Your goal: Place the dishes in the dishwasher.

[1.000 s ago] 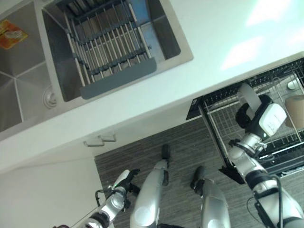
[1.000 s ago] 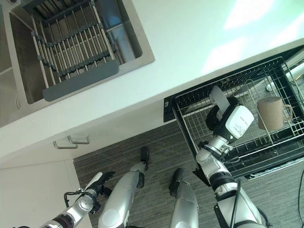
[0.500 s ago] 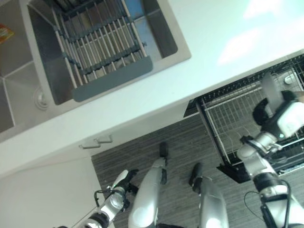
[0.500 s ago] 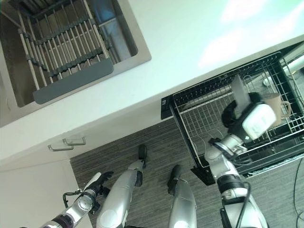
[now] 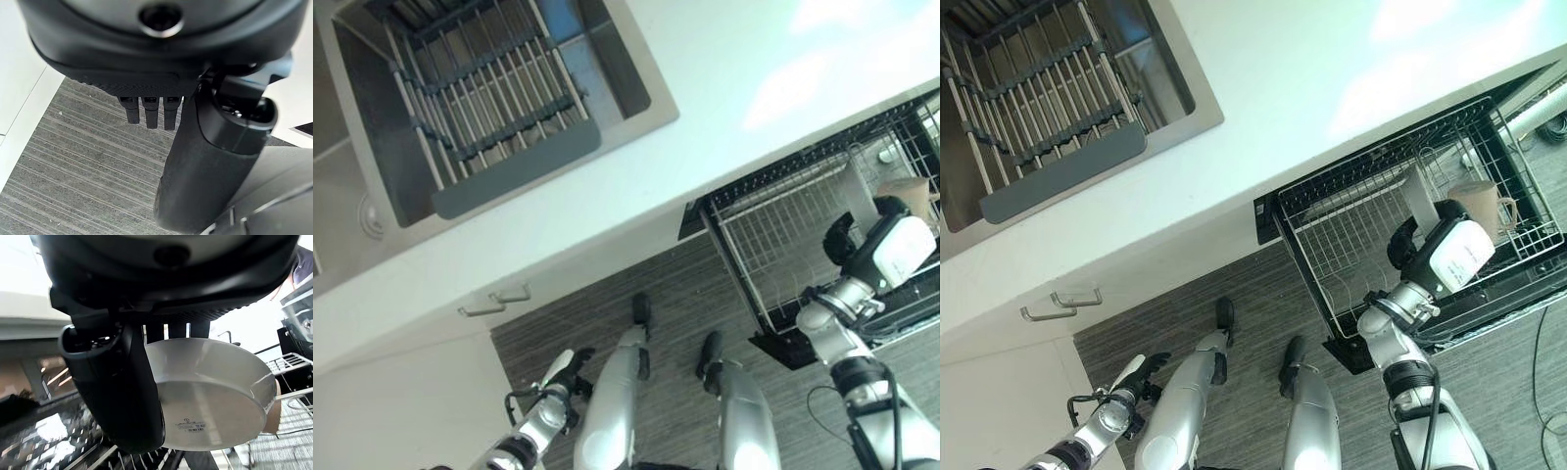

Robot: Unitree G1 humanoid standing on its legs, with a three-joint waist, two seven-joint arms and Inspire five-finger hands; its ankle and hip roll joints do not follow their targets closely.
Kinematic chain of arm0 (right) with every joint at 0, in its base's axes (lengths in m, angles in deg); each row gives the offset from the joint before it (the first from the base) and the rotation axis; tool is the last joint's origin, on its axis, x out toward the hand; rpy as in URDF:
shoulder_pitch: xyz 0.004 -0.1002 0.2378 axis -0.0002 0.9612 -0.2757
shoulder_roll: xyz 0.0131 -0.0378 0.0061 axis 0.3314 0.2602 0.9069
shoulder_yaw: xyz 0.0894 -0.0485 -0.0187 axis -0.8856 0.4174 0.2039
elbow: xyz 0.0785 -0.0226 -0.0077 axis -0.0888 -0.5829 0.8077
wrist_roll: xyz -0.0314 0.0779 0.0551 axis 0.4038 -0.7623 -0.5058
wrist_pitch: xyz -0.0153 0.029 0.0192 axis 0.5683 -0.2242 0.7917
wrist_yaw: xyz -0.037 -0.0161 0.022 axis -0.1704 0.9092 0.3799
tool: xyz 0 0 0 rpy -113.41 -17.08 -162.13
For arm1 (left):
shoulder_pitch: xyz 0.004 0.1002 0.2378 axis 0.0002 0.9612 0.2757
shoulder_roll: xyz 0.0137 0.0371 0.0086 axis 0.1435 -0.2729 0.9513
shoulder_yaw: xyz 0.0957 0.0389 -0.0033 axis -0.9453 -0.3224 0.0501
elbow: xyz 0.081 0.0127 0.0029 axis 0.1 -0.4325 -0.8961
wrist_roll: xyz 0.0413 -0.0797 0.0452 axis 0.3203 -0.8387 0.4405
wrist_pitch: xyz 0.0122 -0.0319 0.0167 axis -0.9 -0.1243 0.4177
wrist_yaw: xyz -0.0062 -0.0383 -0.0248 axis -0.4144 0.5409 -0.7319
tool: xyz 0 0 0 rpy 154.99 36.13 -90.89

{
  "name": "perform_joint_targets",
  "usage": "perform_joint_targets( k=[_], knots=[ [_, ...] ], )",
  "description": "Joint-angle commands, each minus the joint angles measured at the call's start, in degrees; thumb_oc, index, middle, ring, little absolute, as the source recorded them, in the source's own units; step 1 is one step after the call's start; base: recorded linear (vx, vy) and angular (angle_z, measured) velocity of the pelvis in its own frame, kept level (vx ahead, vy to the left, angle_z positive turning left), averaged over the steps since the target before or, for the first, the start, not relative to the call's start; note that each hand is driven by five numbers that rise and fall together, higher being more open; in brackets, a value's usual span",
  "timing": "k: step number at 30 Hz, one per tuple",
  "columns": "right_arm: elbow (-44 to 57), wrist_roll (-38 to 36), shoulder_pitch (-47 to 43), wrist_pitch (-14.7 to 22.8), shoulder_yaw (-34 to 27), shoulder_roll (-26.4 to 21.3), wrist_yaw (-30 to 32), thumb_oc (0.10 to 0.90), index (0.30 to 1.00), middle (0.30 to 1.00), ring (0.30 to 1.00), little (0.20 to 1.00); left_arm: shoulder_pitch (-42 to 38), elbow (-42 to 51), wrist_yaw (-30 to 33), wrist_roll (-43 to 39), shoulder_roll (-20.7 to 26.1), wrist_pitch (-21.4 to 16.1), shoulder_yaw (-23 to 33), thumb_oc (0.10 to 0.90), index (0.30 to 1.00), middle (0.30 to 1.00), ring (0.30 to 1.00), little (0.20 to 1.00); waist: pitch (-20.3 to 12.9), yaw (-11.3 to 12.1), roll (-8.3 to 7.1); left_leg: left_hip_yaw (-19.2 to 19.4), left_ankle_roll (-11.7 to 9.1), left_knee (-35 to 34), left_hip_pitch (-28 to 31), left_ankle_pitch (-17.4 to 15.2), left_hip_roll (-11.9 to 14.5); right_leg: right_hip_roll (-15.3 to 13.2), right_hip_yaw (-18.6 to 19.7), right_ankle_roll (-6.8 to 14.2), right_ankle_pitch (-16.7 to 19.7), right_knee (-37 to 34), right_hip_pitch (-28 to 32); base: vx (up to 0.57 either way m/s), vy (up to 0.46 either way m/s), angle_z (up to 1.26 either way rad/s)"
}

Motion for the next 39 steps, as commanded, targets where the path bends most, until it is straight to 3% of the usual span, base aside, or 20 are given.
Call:
perform_joint_targets(
  k=[1, 5, 7, 8, 9, 12, 15, 16, 17, 19, 21, 23, 24, 28, 29, 30, 33, 37, 39],
  knots=[
    [3.09, -0.60, -5.01, 2.67, 0.26, -6.66, 15.15, 0.400, 0.300, 0.300, 0.300, 0.300, 0.88, -0.93, 2.11, -0.93, -1.55, -0.83, -0.82, 0.800, 0.900, 0.900, 0.900, 0.900, -1.12, 0.90, 2.33, -3.85, -0.40, 6.66, 0.23, -11.41, 0.20, 2.40, -0.27, -0.19, 1.57, -2.33, -0.09, 0.00, 0.000, 0.00],
    [-1.42, -2.59, -7.50, 2.88, 2.08, -6.51, 15.05, 0.400, 0.300, 0.300, 0.300, 0.300, 0.65, -0.48, 2.58, -1.63, -1.48, -1.35, -2.10, 0.800, 0.900, 0.900, 0.900, 0.900, -1.12, 1.64, 3.08, -3.91, -0.44, 6.66, -0.91, -10.95, 0.07, 2.24, -0.58, -0.49, 1.53, -1.82, -1.19, 0.01, -0.010, 0.02],
    [-2.54, -2.71, -8.37, 2.33, 2.66, -6.68, 15.55, 0.400, 0.300, 0.300, 0.300, 0.300, 0.95, -0.25, 2.66, -1.88, -1.41, -1.65, -2.75, 0.800, 0.900, 0.900, 0.900, 0.900, -1.12, 1.80, 2.94, -4.12, -0.78, 6.66, -0.25, -12.03, -0.58, 1.83, 0.23, -0.02, -0.17, -1.03, -0.87, 0.03, -0.016, 0.01],
    [-2.58, -2.69, -8.88, 2.25, 2.58, -6.72, 15.62, 0.400, 0.300, 0.300, 0.300, 0.300, 0.56, -0.15, 2.70, -1.86, -1.34, -1.68, -2.65, 0.800, 0.900, 0.900, 0.900, 0.900, -1.12, 1.96, 3.37, -3.95, -0.46, 6.66, -1.70, -10.62, -0.08, 2.10, -0.67, -0.58, 1.44, -1.30, -2.08, -0.02, -0.016, 0.03],
    [-3.51, -2.78, -9.54, 1.95, 2.68, -6.96, 15.72, 0.400, 0.300, 0.300, 0.300, 0.300, 0.87, 0.37, 2.51, -1.54, -1.24, -1.51, -2.94, 0.800, 0.900, 0.900, 0.900, 0.900, -1.12, 2.05, 3.13, -4.03, -0.79, 6.66, -0.91, -11.75, -0.70, 1.62, 0.22, -0.05, -0.34, -0.35, -1.74, -0.03, -0.017, 0.04],
    [-5.18, -3.97, -12.19, 1.77, 3.33, -8.05, 15.69, 0.400, 0.300, 0.300, 0.300, 0.300, 0.51, 1.00, 2.36, -1.67, -0.91, -1.21, -3.47, 0.800, 0.900, 0.900, 0.900, 0.900, -1.12, 2.62, 3.43, -4.13, -0.80, 6.66, -2.31, -11.30, -0.78, 1.65, 0.09, -0.12, -0.37, 0.25, -3.20, -0.01, -0.031, 0.05],
    [-6.30, -6.18, -14.28, 2.74, 3.79, -8.96, 11.93, 0.400, 0.300, 0.300, 0.300, 0.300, 0.22, 1.56, 2.01, -1.93, -0.65, -0.80, -3.70, 0.800, 0.900, 0.900, 0.900, 0.900, -1.12, 3.00, 3.70, -4.22, -0.84, 6.66, -3.66, -10.85, -0.98, 1.70, 0.13, -0.21, -0.51, 0.98, -4.65, 0.00, 0.000, 0.00],
    [-6.72, -9.82, -14.85, 5.21, 4.20, -9.09, 7.66, 0.400, 0.300, 0.300, 0.300, 0.300, 0.08, 1.95, 1.74, -2.04, -0.60, -0.32, -3.75, 0.800, 0.900, 0.900, 0.900, 0.900, -1.12, 3.13, 3.74, -4.33, -0.85, 6.66, -4.20, -10.67, -1.05, 1.67, 0.20, -0.27, -0.57, 1.39, -5.36, 0.00, 0.000, 0.00],
    [-6.91, -13.12, -15.06, 7.87, 4.34, -8.91, 3.88, 0.800, 0.900, 0.900, 0.900, 0.900, 0.13, 2.20, 1.61, -2.09, -0.56, -0.25, -3.68, 0.800, 0.900, 0.900, 0.900, 0.900, -1.12, 3.24, 3.77, -4.41, -0.86, 6.66, -4.51, -10.58, -1.11, 1.66, 0.25, -0.34, -0.59, 1.45, -5.68, 0.00, 0.000, 0.00],
    [-7.55, -15.67, -15.41, 10.72, 4.61, -8.40, -1.52, 0.800, 0.900, 0.900, 0.900, 0.900, 0.12, 2.28, 1.47, -2.06, -0.56, -0.40, -3.55, 0.800, 0.900, 0.900, 0.900, 0.900, -1.12, 3.38, 3.82, -4.49, -0.88, 6.66, -4.84, -10.49, -1.20, 1.70, 0.33, -0.48, -0.58, 1.39, -6.02, 0.00, 0.000, 0.00],
    [-7.61, -22.72, -16.18, 14.05, 6.58, -6.95, -22.11, 0.800, 0.900, 0.900, 0.900, 0.900, 0.29, 2.92, 1.45, -2.24, -0.36, -0.55, -3.48, 0.800, 0.900, 0.900, 0.900, 0.900, -1.12, 3.70, 3.78, -4.65, -0.95, 6.66, -5.52, -10.34, -1.27, 1.74, 0.45, -0.66, -0.52, 1.37, -6.75, 0.00, 0.000, 0.00],
    [-5.96, -29.21, -16.49, 12.40, 8.93, -6.22, -43.03, 0.800, 0.900, 0.900, 0.900, 0.900, 0.48, 4.20, 0.84, -2.21, 0.61, -0.33, -2.87, 0.800, 0.900, 0.900, 0.900, 0.900, -1.12, 3.81, 3.53, -4.58, -1.18, 6.66, -6.02, -10.02, -1.16, 1.74, 0.49, -0.70, -0.34, 1.49, -7.36, 0.01, -0.018, 0.00],
    [-4.16, -33.78, -15.72, 7.10, 10.68, -6.65, -53.92, 0.800, 0.900, 0.900, 0.900, 0.900, 0.66, 6.05, -0.12, -2.68, 2.07, 0.55, -2.24, 0.800, 0.900, 0.900, 0.900, 0.900, -1.12, 3.64, 3.06, -4.51, -1.32, 6.66, -6.19, -9.73, -1.10, 1.65, 0.43, -0.62, -0.23, 1.84, -7.77, 0.03, -0.041, 0.00],
    [-3.90, -37.62, -14.44, -2.78, 13.71, -8.66, -69.68, 0.800, 0.900, 0.900, 0.900, 0.900, 1.64, 10.29, -1.82, -3.98, 5.35, 2.38, -1.01, 0.800, 0.900, 0.900, 0.900, 0.900, -1.12, 3.72, 2.26, -4.39, -1.07, 6.66, -6.48, -9.41, -0.65, 1.41, 0.28, -0.75, -0.54, 3.30, -8.61, 0.04, -0.043, 0.00],
    [-5.85, -37.38, -14.62, -7.37, 14.02, -8.92, -76.33, 0.800, 0.900, 0.900, 0.900, 0.900, 1.53, 11.64, -2.64, -4.95, 6.73, 3.46, -0.77, 0.800, 0.900, 0.900, 0.900, 0.900, -1.12, 3.95, 1.92, -4.43, -0.90, 6.66, -6.35, -9.37, -0.48, 1.25, 0.00, -0.72, -0.72, 4.09, -8.70, 0.07, -0.087, -0.10],
    [-8.96, -36.53, -15.48, -8.59, 13.96, -8.32, -79.55, 0.800, 0.900, 0.900, 0.900, 0.900, 1.07, 12.18, -3.11, -4.94, 7.26, 4.46, -0.71, 0.800, 0.900, 0.900, 0.900, 0.900, -1.12, 4.31, 1.68, -4.55, -0.78, 6.66, -6.29, -9.38, -0.43, 1.16, -0.32, -0.64, -0.82, 4.36, -8.54, 0.06, -0.087, -0.10],
    [-11.77, -35.52, -16.62, -10.18, 13.51, -7.22, -81.09, 0.800, 0.900, 0.900, 0.900, 0.900, 0.65, 12.06, -3.37, -4.70, 7.42, 4.88, -0.74, 0.800, 0.900, 0.900, 0.900, 0.900, -1.12, 4.72, 1.58, -4.75, -0.63, 6.66, -6.25, -9.35, -0.50, 1.19, -0.52, -0.63, -0.88, 4.63, -8.43, 0.02, -0.045, -0.03],
    [-13.08, -34.23, -17.11, -10.74, 12.95, -6.55, -78.32, 0.800, 0.900, 0.900, 0.900, 0.900, 0.61, 11.96, -3.37, -3.95, 7.12, 4.92, -0.48, 0.800, 0.900, 0.900, 0.900, 0.900, -1.12, 4.96, 1.52, -4.90, -0.54, 6.66, -6.48, -9.25, -0.55, 1.28, -0.52, -0.58, -0.83, 4.70, -8.54, 0.00, -0.014, 0.04],
    [-12.93, -33.28, -16.94, -10.87, 11.96, -6.04, -73.79, 0.800, 0.900, 0.900, 0.900, 0.900, 1.12, 11.65, -2.96, -3.72, 6.79, 4.40, -0.28, 0.800, 0.900, 0.900, 0.900, 0.900, -1.12, 5.01, 1.43, -5.01, -0.43, 6.66, -6.65, -9.35, -0.61, 1.40, -0.46, -0.56, -0.91, 4.75, -8.60, 0.00, 0.000, 0.00]
  ],
)
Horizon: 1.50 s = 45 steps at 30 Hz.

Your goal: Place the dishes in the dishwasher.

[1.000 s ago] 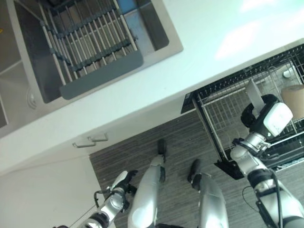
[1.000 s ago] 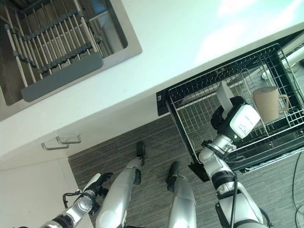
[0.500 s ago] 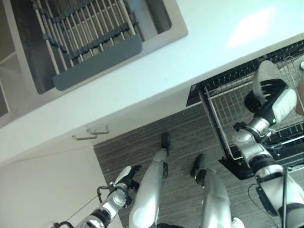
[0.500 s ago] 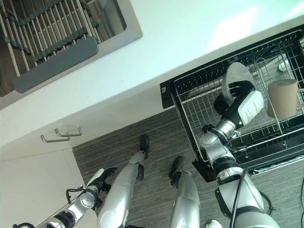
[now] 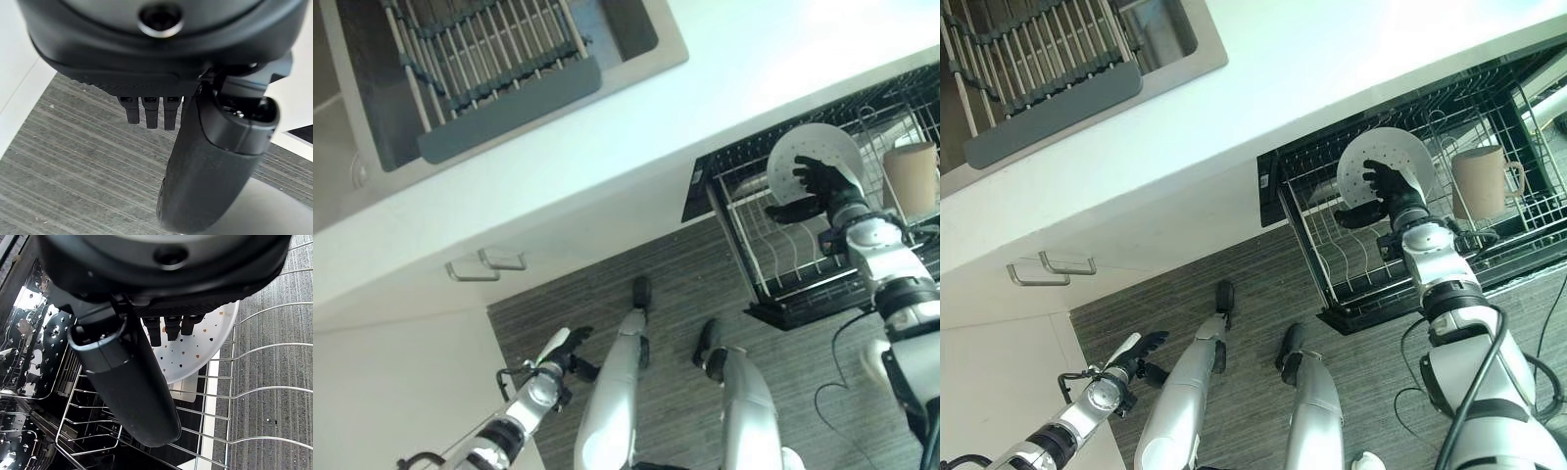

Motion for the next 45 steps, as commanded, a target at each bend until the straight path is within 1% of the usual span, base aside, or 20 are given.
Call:
perform_joint_targets(
  k=[1, 8, 9, 11, 12, 14, 15, 17, 18, 19, 20, 23, 24, 27, 30, 31, 34, 39, 42, 45],
  knots=[
    [-3.05, 1.53, 6.41, -4.08, 2.06, 6.40, 1.16, 0.800, 0.900, 0.900, 0.900, 0.900, 2.27, -0.84, 0.37, 0.98, -0.11, -0.99, 0.73, 0.800, 0.900, 0.900, 0.900, 0.900, -0.09, 2.58, 1.46, -1.53, 0.86, 6.39, 0.72, -11.48, -1.26, 1.20, 0.09, 1.74, 1.50, -2.46, 1.13, 0.00, 0.000, 0.00],
    [4.45, 0.40, 7.48, -1.17, 0.68, 6.35, 11.42, 0.800, 0.900, 0.900, 0.900, 0.900, 3.41, -1.61, 1.30, 1.20, -1.14, -1.52, 1.34, 0.800, 0.900, 0.900, 0.900, 0.900, -0.09, 1.88, 1.04, -1.05, 0.74, 6.39, 1.18, -11.79, -1.08, 1.44, 0.60, 1.73, 1.40, -2.75, 1.59, 0.00, 0.000, 0.00],
    [8.41, 1.14, 8.46, 0.85, -0.65, 6.17, 16.52, 0.800, 0.900, 0.900, 0.900, 0.900, 4.02, -2.05, 1.67, 1.27, -1.60, -1.72, 1.82, 0.800, 0.900, 0.900, 0.900, 0.900, -0.09, 1.43, 0.82, -0.86, 0.74, 6.39, 1.65, -11.95, -1.02, 1.58, 0.98, 1.79, 1.26, -2.61, 1.85, 0.01, 0.023, -0.04],
    [13.05, 3.48, 9.83, 1.73, -1.98, 6.12, 22.20, 0.800, 0.900, 0.900, 0.900, 0.900, 4.52, -2.57, 2.07, 1.12, -1.99, -1.92, 2.32, 0.800, 0.900, 0.900, 0.900, 0.900, -0.09, 0.95, 0.59, -0.58, 0.78, 6.39, 2.21, -12.27, -0.87, 1.82, 1.32, 1.92, 1.15, -2.69, 2.29, 0.01, 0.033, -0.03],
    [19.48, 6.93, 12.10, 2.79, -3.62, 5.97, 28.66, 0.800, 0.900, 0.900, 0.900, 0.900, 5.16, -3.40, 2.69, 0.82, -2.74, -2.01, 3.08, 0.800, 0.900, 0.900, 0.900, 0.900, -0.09, 0.15, 0.21, -0.27, 0.80, 6.39, 3.28, -12.82, -0.72, 2.20, 1.86, 2.07, 0.96, -3.17, 3.35, 0.01, 0.036, 0.00],
    [26.16, 12.69, 14.77, 4.45, -5.05, 5.96, 36.49, 0.800, 0.900, 0.900, 0.900, 0.900, 5.72, -5.18, 3.29, 0.14, -3.69, -2.91, 4.09, 0.800, 0.900, 0.900, 0.900, 0.900, -0.09, -0.71, -0.08, 0.04, 0.77, 6.39, 4.54, -13.31, -0.47, 2.57, 2.41, 2.29, 0.96, -3.89, 4.63, -0.04, 0.069, -0.04],
    [29.93, 15.60, 15.92, 5.74, -6.06, 5.84, 40.04, 0.800, 0.900, 0.900, 0.900, 0.900, 5.36, -6.42, 3.49, -0.13, -4.44, -3.38, 5.05, 0.800, 0.900, 0.900, 0.900, 0.900, -0.09, -1.02, 0.24, 0.41, 1.13, 6.39, 3.99, -12.20, 0.29, 3.05, 1.96, 1.82, 2.51, -4.56, 4.26, -0.09, 0.080, -0.10],
    [35.81, 20.05, 18.72, 6.68, -7.02, 5.95, 44.64, 0.800, 0.900, 0.900, 0.900, 0.900, 5.67, -8.36, 3.70, -0.49, -5.50, -3.85, 6.30, 0.800, 0.900, 0.900, 0.900, 0.900, -0.09, -1.86, -0.19, 0.68, 1.08, 6.39, 6.23, -12.84, 0.38, 3.04, 2.35, 2.06, 2.24, -5.11, 6.48, -0.06, 0.026, -0.20],
    [41.21, 25.23, 21.99, 10.03, -7.80, 6.61, 50.39, 0.800, 0.900, 0.900, 0.900, 0.900, 6.02, -10.27, 3.46, -1.49, -6.53, -4.08, 7.81, 0.800, 0.900, 0.900, 0.900, 0.900, -0.09, -2.78, -0.63, 0.72, 1.04, 6.39, 9.37, -13.66, 0.37, 2.98, 2.47, 2.16, 2.05, -6.32, 9.87, -0.04, -0.013, -0.22],
    [42.18, 26.18, 22.63, 10.96, -8.05, 6.67, 51.38, 0.800, 0.900, 0.900, 0.900, 0.900, 6.18, -10.67, 3.33, -1.79, -6.75, -4.14, 8.27, 0.800, 0.900, 0.900, 0.900, 0.900, -0.09, -2.99, -0.73, 0.71, 0.98, 6.39, 10.30, -13.88, 0.39, 2.98, 2.45, 2.17, 2.02, -6.73, 10.92, -0.02, -0.037, -0.18],
    [46.14, 27.50, 25.41, 13.51, -9.05, 7.11, 52.58, 0.800, 0.900, 0.900, 0.900, 0.900, 6.79, -11.95, 2.64, -1.94, -7.30, -3.75, 9.98, 0.800, 0.900, 0.900, 0.900, 0.900, -0.09, -3.82, -1.11, 0.82, 0.65, 6.39, 14.49, -14.84, 0.53, 2.85, 2.12, 2.23, 2.08, -9.04, 15.97, 0.01, -0.042, -0.05],
    [48.48, 27.18, 28.60, 17.83, -10.19, 6.97, 52.19, 0.800, 0.900, 0.900, 0.900, 0.900, 7.68, -12.79, 2.18, -2.31, -7.60, -3.48, 11.38, 0.800, 0.900, 0.900, 0.900, 0.900, -0.09, -4.54, -1.53, 1.24, 0.14, 6.39, 18.32, -15.75, 0.99, 2.76, 1.63, 2.39, 2.40, -11.78, 20.95, 0.01, -0.046, -0.04],
    [50.02, 25.49, 31.21, 20.70, -10.76, 6.79, 50.29, 0.800, 0.900, 0.900, 0.900, 0.900, 8.64, -13.56, 1.85, -2.57, -8.05, -3.04, 12.16, 0.800, 0.900, 0.900, 0.900, 0.900, -1.91, -4.94, -1.81, 1.39, -0.24, 6.39, 19.92, -16.56, 1.30, 2.97, 1.33, 2.47, 2.69, -14.26, 23.71, 0.05, -0.046, -0.04],
    [53.05, 23.52, 36.11, 24.70, -11.87, 6.25, 46.13, 0.800, 0.900, 0.900, 0.900, 0.900, 11.32, -15.53, 1.38, -2.23, -9.27, -2.84, 13.58, 0.800, 0.900, 0.900, 0.900, 0.900, -6.15, -5.28, -2.60, 1.52, -1.16, 6.39, 22.59, -18.05, 1.45, 2.91, 1.22, 2.76, 2.01, -16.50, 27.85, 0.05, -0.043, 0.06],
    [55.10, 21.71, 39.01, 26.41, -12.29, 6.15, 42.28, 0.800, 0.900, 0.900, 0.900, 0.900, 12.95, -17.04, 0.75, -3.37, -10.20, -2.55, 14.74, 0.800, 0.900, 0.900, 0.900, 0.900, -9.02, -5.57, -2.85, 1.74, -1.49, 6.39, 23.92, -18.53, 1.48, 2.74, 1.07, 2.83, 1.43, -16.50, 29.44, 0.03, -0.001, -0.06],
    [56.77, 19.80, 41.45, 28.00, -12.49, 6.22, 38.85, 0.800, 0.900, 0.900, 0.900, 0.900, 14.23, -17.70, 0.29, -3.52, -10.90, -1.91, 16.06, 0.800, 0.900, 0.900, 0.900, 0.900, -11.50, -5.78, -2.98, 2.08, -1.99, 6.39, 24.47, -18.63, 1.74, 2.54, 0.96, 3.04, 1.02, -16.50, 30.31, 0.00, 0.000, 0.00],
    [58.78, 13.57, 44.00, 31.04, -12.82, 6.78, 32.73, 0.800, 0.900, 0.900, 0.900, 0.900, 15.35, -18.51, -0.83, -6.10, -11.78, -0.53, 17.52, 0.800, 0.900, 0.900, 0.900, 0.900, -14.25, -6.20, -3.02, 2.36, -2.36, 6.39, 24.69, -18.53, 1.94, 2.23, 0.90, 3.22, 0.90, -16.50, 30.63, 0.00, 0.000, 0.00],
    [59.77, 5.01, 47.32, 35.23, -13.24, 9.01, 22.86, 0.800, 0.900, 0.900, 0.900, 0.900, 16.59, -19.71, -2.63, -7.50, -13.65, 0.47, 20.05, 0.800, 0.900, 0.900, 0.900, 0.900, -17.00, -6.96, -3.22, 3.67, -2.65, 6.39, 26.35, -19.58, 2.10, 1.13, 0.43, 3.58, 0.17, -16.50, 31.36, -0.02, -0.003, -0.05],
    [60.40, 5.73, 48.03, 37.85, -13.18, 9.92, 22.55, 0.800, 0.900, 0.900, 0.900, 0.900, 17.24, -19.13, -3.20, -8.00, -14.48, 0.47, 19.49, 0.800, 0.900, 0.900, 0.900, 0.900, -18.36, -7.14, -3.01, 4.14, -2.91, 6.39, 26.62, -20.07, 2.17, 0.57, 0.46, 3.97, 0.10, -16.50, 30.94, -0.02, -0.004, -0.08],
    [61.85, 6.38, 48.45, 36.95, -13.74, 9.89, 23.93, 0.800, 0.900, 0.900, 0.900, 0.900, 17.55, -18.53, -3.99, -7.53, -14.75, 1.29, 19.09, 0.800, 0.900, 0.900, 0.900, 0.900, -19.05, -7.04, -2.80, 4.36, -2.98, 6.39, 26.60, -20.26, 2.20, 0.34, -0.27, 4.05, 0.02, -16.50, 31.04, 0.00, -0.001, -0.04]
  ],
)
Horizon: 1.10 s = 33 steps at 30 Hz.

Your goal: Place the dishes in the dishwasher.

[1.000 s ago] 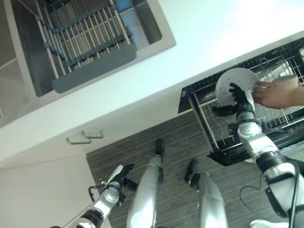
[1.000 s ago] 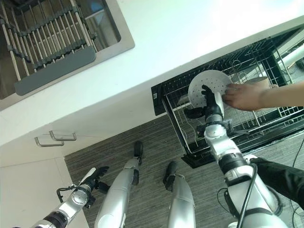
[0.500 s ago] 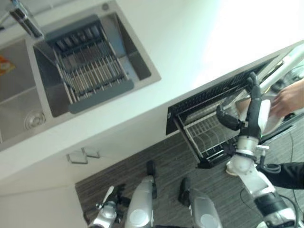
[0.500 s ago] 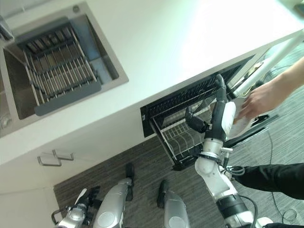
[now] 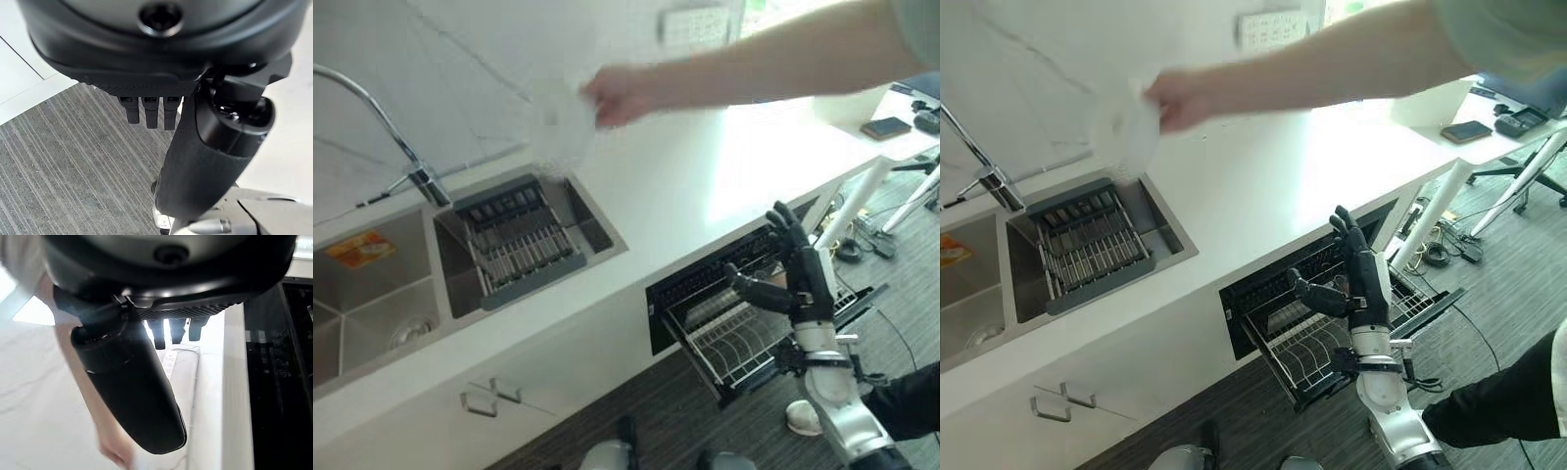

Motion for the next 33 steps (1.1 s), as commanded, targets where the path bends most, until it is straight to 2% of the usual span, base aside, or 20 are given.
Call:
perform_joint_targets(
  k=[1, 6, 8, 15, 23, 28, 33],
  knots=[
    [8.53, 0.12, -5.74, 6.11, -4.25, -0.86, 2.23, 0.800, 0.900, 0.900, 0.900, 0.900, -2.11, 1.31, -1.67, -0.22, -1.04, 0.03, -1.56, 0.800, 0.900, 0.900, 0.900, 0.900, -0.10, -0.06, -1.45, -1.25, -2.36, 9.52, -0.37, -13.67, 1.75, -0.66, -3.34, 2.38, -0.24, -4.17, 2.75, 0.00, 0.000, 0.00],
    [8.77, -1.62, -5.53, 5.90, -3.91, -1.17, 0.42, 0.800, 0.900, 0.900, 0.900, 0.900, -1.53, 0.32, -2.62, -2.02, -1.10, 1.22, -1.69, 0.800, 0.900, 0.900, 0.900, 0.900, -0.53, 0.23, -1.45, -1.94, -2.26, 9.52, -0.23, -13.90, 1.18, -0.53, -3.86, 2.12, -0.79, -4.17, 3.17, 0.01, -0.006, 0.12],
    [8.88, -4.19, -6.22, 5.93, -2.81, -1.36, -1.65, 0.800, 0.900, 0.900, 0.900, 0.900, -1.22, -0.48, -3.39, -2.64, -1.08, 2.08, -0.81, 0.800, 0.900, 0.900, 0.900, 0.900, -0.88, 1.17, -1.54, -2.37, -2.26, 9.52, -0.14, -13.95, 0.92, -1.01, -4.87, 2.20, -0.91, -4.17, 3.50, 0.02, -0.012, 0.20],
    [9.28, -4.49, -6.98, 4.76, -0.65, -0.70, -2.41, 0.800, 0.900, 0.900, 0.900, 0.900, -0.55, -1.28, -4.25, -3.58, -1.16, 1.16, 0.33, 0.800, 0.900, 0.900, 0.900, 0.900, -1.20, 2.80, -1.39, -2.94, -2.31, 9.52, 0.01, -13.98, 0.87, -1.71, -7.41, 2.24, -1.35, -4.17, 4.74, 0.01, -0.001, 0.15],
    [8.82, -9.43, -7.10, 0.95, 2.01, 0.54, -7.15, 0.800, 0.900, 0.900, 0.900, 0.900, 0.29, -1.40, -4.30, -4.77, -1.45, 1.01, 1.76, 0.800, 0.900, 0.900, 0.900, 0.900, -1.18, 4.38, -1.43, -3.69, -2.45, 9.52, -0.53, -13.46, 0.76, -1.87, -8.93, 2.23, -1.73, -4.17, 5.80, 0.00, -0.003, 0.12],
    [7.97, -17.93, -7.88, -3.03, 3.27, 1.70, -12.16, 0.800, 0.900, 0.900, 0.900, 0.900, 0.64, -1.42, -4.42, -6.15, -1.61, 0.56, 1.80, 0.800, 0.900, 0.900, 0.900, 0.900, -0.98, 5.38, -1.44, -4.00, -2.60, 9.52, -1.01, -12.99, 0.74, -2.06, -9.77, 2.19, -1.74, -4.17, 6.15, -0.01, 0.020, 0.10],
    [5.34, -21.95, -10.33, -4.14, 5.09, 4.07, -11.60, 0.800, 0.900, 0.900, 0.900, 0.900, 0.63, -1.13, -4.09, -5.95, -1.60, 0.62, 1.16, 0.800, 0.900, 0.900, 0.900, 0.900, -1.19, 7.32, -1.51, -4.84, -2.60, 9.52, -1.30, -12.69, 0.33, -2.30, -10.94, 2.19, -1.86, -4.17, 6.75, 0.01, 0.002, 0.08]
  ],
)
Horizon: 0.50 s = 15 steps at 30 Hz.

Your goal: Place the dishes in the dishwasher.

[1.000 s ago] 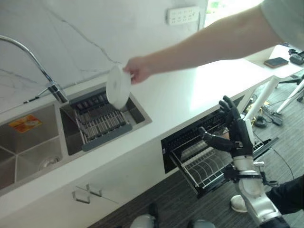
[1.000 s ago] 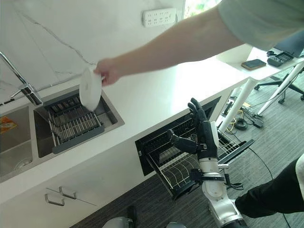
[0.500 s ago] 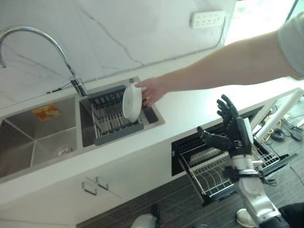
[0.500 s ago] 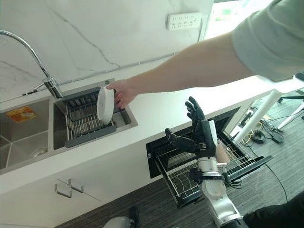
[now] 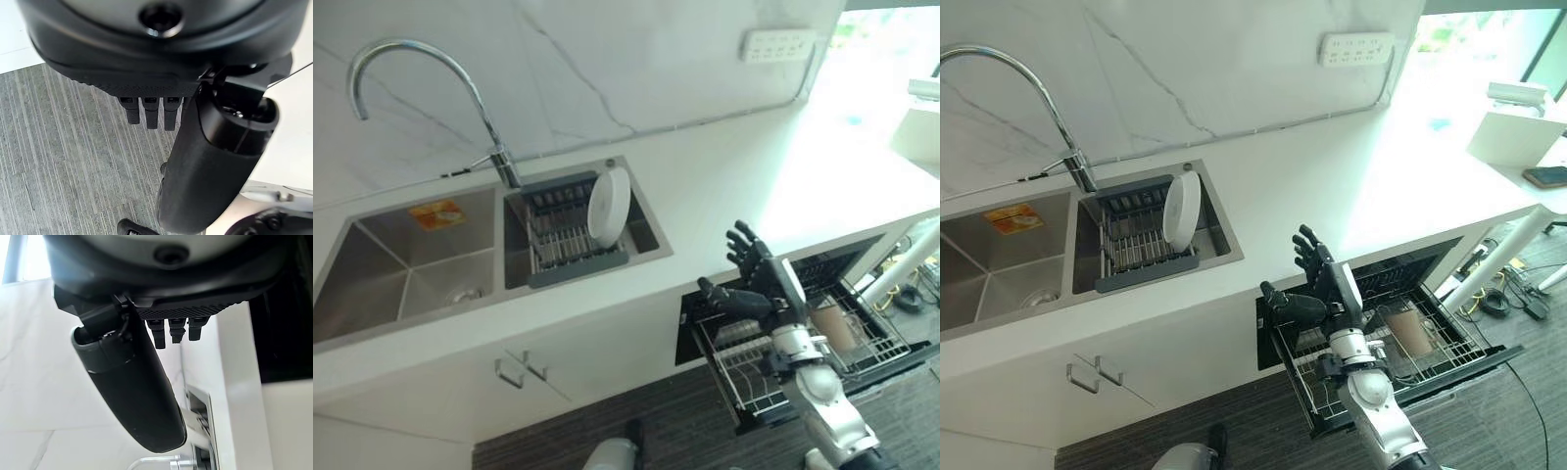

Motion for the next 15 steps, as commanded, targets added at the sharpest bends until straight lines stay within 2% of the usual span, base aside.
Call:
perform_joint_targets(
  k=[1, 9, 10, 15],
  knots=[
    [3.85, -3.62, -9.87, 4.18, -1.40, 2.73, -0.05, 0.800, 0.900, 0.900, 0.900, 0.900, -1.55, -0.61, -0.32, -1.13, 0.14, -0.94, -0.46, 0.800, 0.900, 0.900, 0.900, 0.900, 0.17, 0.88, -1.27, -0.78, -2.52, 7.36, 0.74, -12.45, 1.86, -0.36, -3.40, 2.02, 0.87, -5.83, 3.93, 0.03, 0.008, 0.24],
    [0.52, -3.96, -14.77, 2.10, -0.88, 5.36, 4.02, 0.800, 0.900, 0.900, 0.900, 0.900, -1.61, -1.02, -0.23, 0.08, 0.06, -0.19, -0.89, 0.800, 0.900, 0.900, 0.900, 0.900, -0.17, 3.19, -1.02, -1.94, -2.43, 7.36, 0.37, -11.99, 1.14, -0.65, -4.68, 1.80, 0.78, -5.83, 4.78, 0.05, 0.024, 0.17],
    [-0.57, -3.24, -17.46, 1.15, -1.24, 6.50, 6.88, 0.800, 0.900, 0.900, 0.900, 0.900, -1.40, -1.34, 0.34, 2.15, 0.14, -0.13, -1.37, 0.800, 0.900, 0.900, 0.900, 0.900, -0.28, 4.33, -0.98, -2.38, -2.28, 7.36, 0.28, -11.91, 0.80, -0.87, -5.37, 1.74, 0.77, -5.83, 5.13, 0.09, 0.041, 0.26],
    [-1.68, -3.38, -20.18, -0.07, -1.81, 6.94, 9.39, 0.800, 0.900, 0.900, 0.900, 0.900, -1.05, -1.60, 0.77, 4.15, 0.33, -0.38, -2.04, 0.800, 0.900, 0.900, 0.900, 0.900, -0.25, 5.30, -1.07, -2.72, -2.16, 7.36, 0.21, -11.76, 0.50, -1.06, -5.80, 1.81, 0.91, -5.83, 5.33, 0.09, 0.043, 0.15]
  ],
)
